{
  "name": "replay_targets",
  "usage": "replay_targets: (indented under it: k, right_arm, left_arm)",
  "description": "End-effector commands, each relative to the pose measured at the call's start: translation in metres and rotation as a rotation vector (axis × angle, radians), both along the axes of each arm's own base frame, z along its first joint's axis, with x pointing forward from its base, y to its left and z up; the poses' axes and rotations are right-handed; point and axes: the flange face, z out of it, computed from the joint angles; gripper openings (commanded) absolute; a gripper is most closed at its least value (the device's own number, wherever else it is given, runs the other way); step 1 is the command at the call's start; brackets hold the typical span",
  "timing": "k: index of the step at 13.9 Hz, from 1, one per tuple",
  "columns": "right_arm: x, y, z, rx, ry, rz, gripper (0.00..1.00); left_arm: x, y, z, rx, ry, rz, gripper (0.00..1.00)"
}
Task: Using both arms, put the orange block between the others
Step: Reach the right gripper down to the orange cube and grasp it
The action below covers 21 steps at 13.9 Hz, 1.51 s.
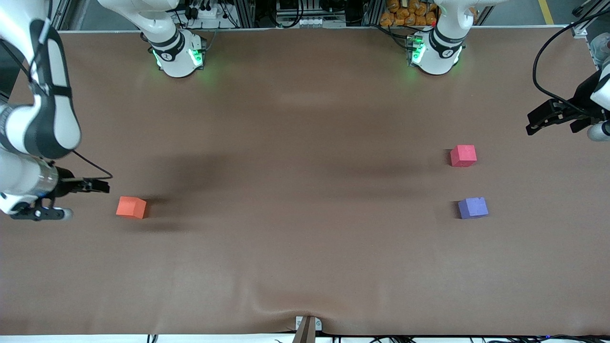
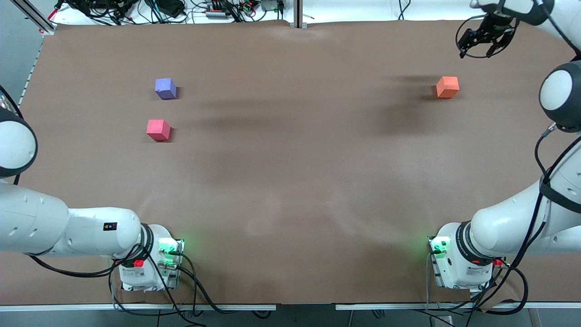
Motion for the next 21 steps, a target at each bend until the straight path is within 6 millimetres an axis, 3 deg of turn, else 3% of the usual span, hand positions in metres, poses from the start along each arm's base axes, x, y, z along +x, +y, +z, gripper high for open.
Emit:
replay_targets:
  k: [1,6,9,15,21]
  right_arm:
    - [-0.001,-0.003,-0.045,-0.003,-0.027,0.034,1.00]
    - [0.006,-0.001,-0.110,-0.010,-0.044,0.057,1.00]
    - [0.004,0.000,-0.129,-0.006,-0.025,0.055,1.00]
    - [0.003,0.000,-0.152,0.018,-0.018,0.025,1.00]
    - [0.005,-0.001,-0.163,0.015,-0.025,0.025,1.00]
  left_arm:
    - [0.001,0.002,0.004,-0.019,0.008,-0.014,1.00]
    - [0.001,0.002,0.004,-0.019,0.008,-0.014,1.00]
    - [0.001,0.002,0.003,-0.021,0.013,-0.014,1.00]
    - [0.001,0.002,0.001,-0.021,0.016,-0.016,1.00]
    - [0.001,0.000,0.002,-0.021,0.014,-0.017,1.00]
